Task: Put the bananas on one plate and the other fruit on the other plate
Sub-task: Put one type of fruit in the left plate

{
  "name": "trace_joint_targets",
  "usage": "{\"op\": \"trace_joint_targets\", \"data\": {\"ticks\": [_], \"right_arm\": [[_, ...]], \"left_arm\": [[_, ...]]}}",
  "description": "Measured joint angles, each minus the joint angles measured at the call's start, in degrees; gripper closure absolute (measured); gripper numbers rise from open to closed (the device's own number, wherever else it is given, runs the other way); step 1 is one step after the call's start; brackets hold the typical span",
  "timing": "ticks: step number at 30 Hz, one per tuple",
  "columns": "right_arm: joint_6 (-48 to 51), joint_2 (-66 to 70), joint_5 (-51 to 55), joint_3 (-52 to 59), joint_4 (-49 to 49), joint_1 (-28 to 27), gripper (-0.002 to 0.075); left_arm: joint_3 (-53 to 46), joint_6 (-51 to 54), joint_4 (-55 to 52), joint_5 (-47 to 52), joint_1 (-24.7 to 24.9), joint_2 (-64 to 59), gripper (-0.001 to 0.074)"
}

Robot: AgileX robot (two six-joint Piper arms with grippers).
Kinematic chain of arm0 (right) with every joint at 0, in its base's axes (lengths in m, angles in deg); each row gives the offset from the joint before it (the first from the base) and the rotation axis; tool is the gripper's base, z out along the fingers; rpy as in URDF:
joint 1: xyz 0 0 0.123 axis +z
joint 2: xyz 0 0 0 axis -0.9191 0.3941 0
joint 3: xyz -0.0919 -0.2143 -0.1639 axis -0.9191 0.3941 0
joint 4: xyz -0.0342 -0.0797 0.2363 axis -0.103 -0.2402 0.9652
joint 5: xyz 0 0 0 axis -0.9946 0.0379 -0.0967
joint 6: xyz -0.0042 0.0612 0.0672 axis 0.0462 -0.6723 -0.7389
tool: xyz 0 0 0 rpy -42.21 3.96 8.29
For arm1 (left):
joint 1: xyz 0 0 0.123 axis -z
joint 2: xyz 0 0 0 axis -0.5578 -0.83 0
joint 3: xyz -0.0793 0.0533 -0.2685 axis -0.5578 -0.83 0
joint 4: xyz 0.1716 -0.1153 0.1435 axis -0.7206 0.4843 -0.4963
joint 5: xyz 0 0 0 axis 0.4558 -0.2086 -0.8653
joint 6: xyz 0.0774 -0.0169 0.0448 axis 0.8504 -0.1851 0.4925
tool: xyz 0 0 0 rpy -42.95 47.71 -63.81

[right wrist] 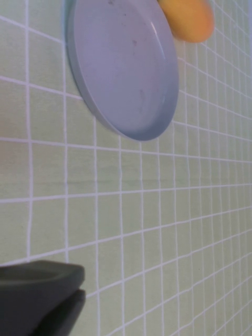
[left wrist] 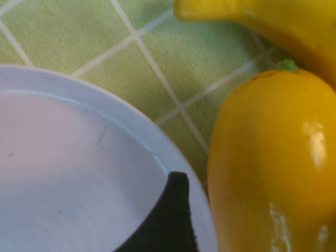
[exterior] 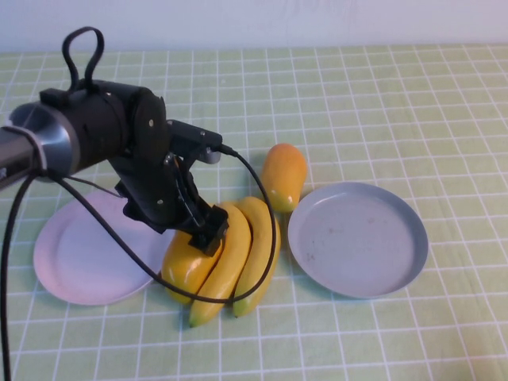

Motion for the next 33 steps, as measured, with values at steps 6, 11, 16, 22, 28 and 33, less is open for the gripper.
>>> {"op": "trace_joint_targets", "data": {"ticks": [6,11,16,22,28,33], "right_arm": [[0.0,0.0,0.0,0.0,0.0,0.0,0.0741],[0.0,0.0,0.0,0.0,0.0,0.0,0.0741],[0.0,0.0,0.0,0.0,0.0,0.0,0.0741],[0.0,0.0,0.0,0.0,0.0,0.0,0.0741],[0.0,0.0,0.0,0.0,0.0,0.0,0.0741],[0.0,0.0,0.0,0.0,0.0,0.0,0.0741]], "left_arm": [[0.0,0.0,0.0,-0.5,0.0,-2.5,0.0067],[0.0,0.0,0.0,-0.8,0.0,-3.4,0.0067],[0.0,0.0,0.0,-0.8,0.0,-3.4,0.012],[0.1,0.0,0.0,-0.8,0.0,-3.4,0.0218],[3.8,0.0,0.0,2.7,0.0,-3.5,0.0218],[10.2,0.0,0.0,9.4,0.0,-3.5,0.0218]]}}
